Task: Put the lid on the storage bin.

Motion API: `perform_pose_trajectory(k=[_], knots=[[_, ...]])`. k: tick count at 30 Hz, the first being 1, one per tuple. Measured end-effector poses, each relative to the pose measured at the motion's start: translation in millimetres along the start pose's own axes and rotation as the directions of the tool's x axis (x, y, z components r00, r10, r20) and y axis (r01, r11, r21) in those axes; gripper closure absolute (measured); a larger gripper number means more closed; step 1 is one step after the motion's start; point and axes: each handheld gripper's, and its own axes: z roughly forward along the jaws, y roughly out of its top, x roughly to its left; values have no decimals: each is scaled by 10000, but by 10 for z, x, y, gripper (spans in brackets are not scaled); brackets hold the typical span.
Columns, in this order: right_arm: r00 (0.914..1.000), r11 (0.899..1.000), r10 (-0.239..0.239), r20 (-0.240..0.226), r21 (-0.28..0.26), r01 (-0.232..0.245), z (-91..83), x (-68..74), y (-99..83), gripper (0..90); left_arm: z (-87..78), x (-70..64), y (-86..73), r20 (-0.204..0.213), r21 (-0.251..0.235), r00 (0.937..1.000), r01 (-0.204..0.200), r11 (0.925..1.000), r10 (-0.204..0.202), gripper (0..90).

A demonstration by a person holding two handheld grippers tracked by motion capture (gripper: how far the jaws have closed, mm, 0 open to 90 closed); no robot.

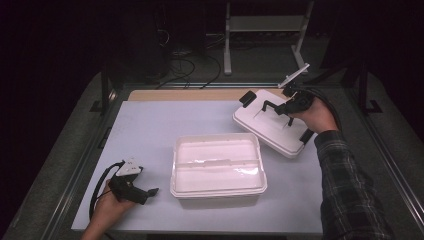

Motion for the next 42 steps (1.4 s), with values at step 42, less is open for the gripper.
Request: perform_pose_trajectory(k=[42], knots=[[9014,9432,-3279,-2827,-1521,2954,-636,1063,560,845,0,1,0,8,20,10000,-9,10000,9,0]])
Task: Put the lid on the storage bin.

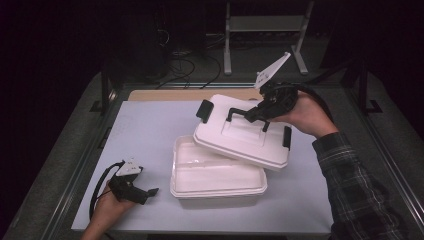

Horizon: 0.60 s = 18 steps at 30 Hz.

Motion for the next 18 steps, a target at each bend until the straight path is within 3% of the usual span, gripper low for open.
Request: perform_pose_trajectory(k=[6,18], knots=[[9975,9986,-516,-485,99,522,137,140,117,846,1,0,0,9,-11,10000,22,10000,-22,0],[9812,9886,-1414,-1315,327,1469,411,379,280,845,-2,1,1,19,12,10000,10,10000,-10,0]])
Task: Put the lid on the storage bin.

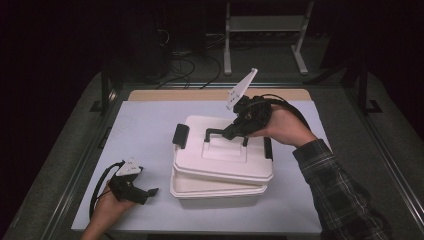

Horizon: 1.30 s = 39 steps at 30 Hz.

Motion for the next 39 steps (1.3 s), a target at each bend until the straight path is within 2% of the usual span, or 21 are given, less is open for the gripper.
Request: perform_pose_trajectory(k=[5,12,17,21,27,36,39], knots=[[9991,9997,-239,-355,29,241,91,40,23,846,2,0,0,2,-16,10000,14,10000,-14,0],[9960,9976,-656,-601,180,668,183,97,100,845,3,-1,0,3,-26,10000,28,10000,-28,0],[9927,9950,-841,-868,463,884,289,135,136,845,3,-1,-1,1,-30,10000,32,10000,-32,0],[9907,9940,-925,-997,488,977,321,134,140,845,2,0,0,-10,-32,10000,17,10000,-17,0],[9903,9920,-981,-983,700,1052,382,163,99,845,4,-3,-1,9,-42,10000,58,10000,-57,0],[9924,9943,-886,-857,525,933,386,181,78,844,4,-2,-1,12,-25,10000,47,10000,-47,0],[9923,9936,-985,-756,486,1024,389,193,79,831,4,-2,-1,12,-31,10000,50,10000,-50,0]])
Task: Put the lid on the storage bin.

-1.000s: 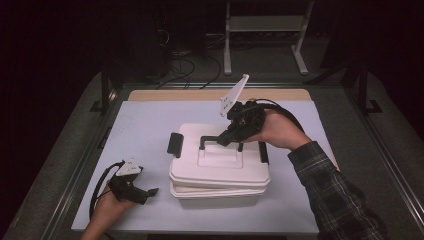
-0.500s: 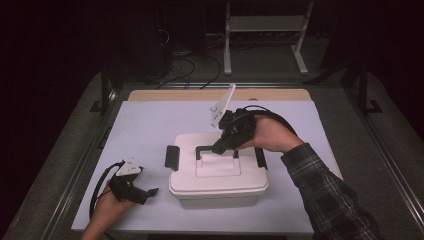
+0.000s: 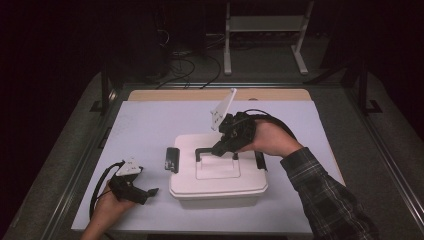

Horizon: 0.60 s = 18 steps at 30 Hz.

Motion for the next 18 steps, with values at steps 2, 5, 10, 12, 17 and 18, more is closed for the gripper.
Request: perform_pose_trajectory(k=[2,5,10,12,17,18], knots=[[9994,9999,13,360,-121,-8,-11,10,-9,720,-1,1,1,9,17,10000,1,10000,-1,0],[9951,9972,409,903,-653,-351,-99,3,-68,506,-1,2,2,16,27,10000,3,10000,-3,0],[9817,9919,1024,1607,-904,-887,-187,10,-207,312,0,1,0,-2,0,10000,-3,10000,3,0],[9735,9885,1281,1893,-1038,-1099,-222,20,-282,271,0,1,0,1,7,10000,-5,10000,5,0],[9514,9796,1864,2452,-1201,-1610,-307,52,-453,182,0,0,-1,-11,-13,10000,-16,10000,16,0],[9464,9773,1976,2554,-1271,-1697,-325,58,-492,165,-1,0,-1,-11,-9,10000,-21,10000,21,0]])
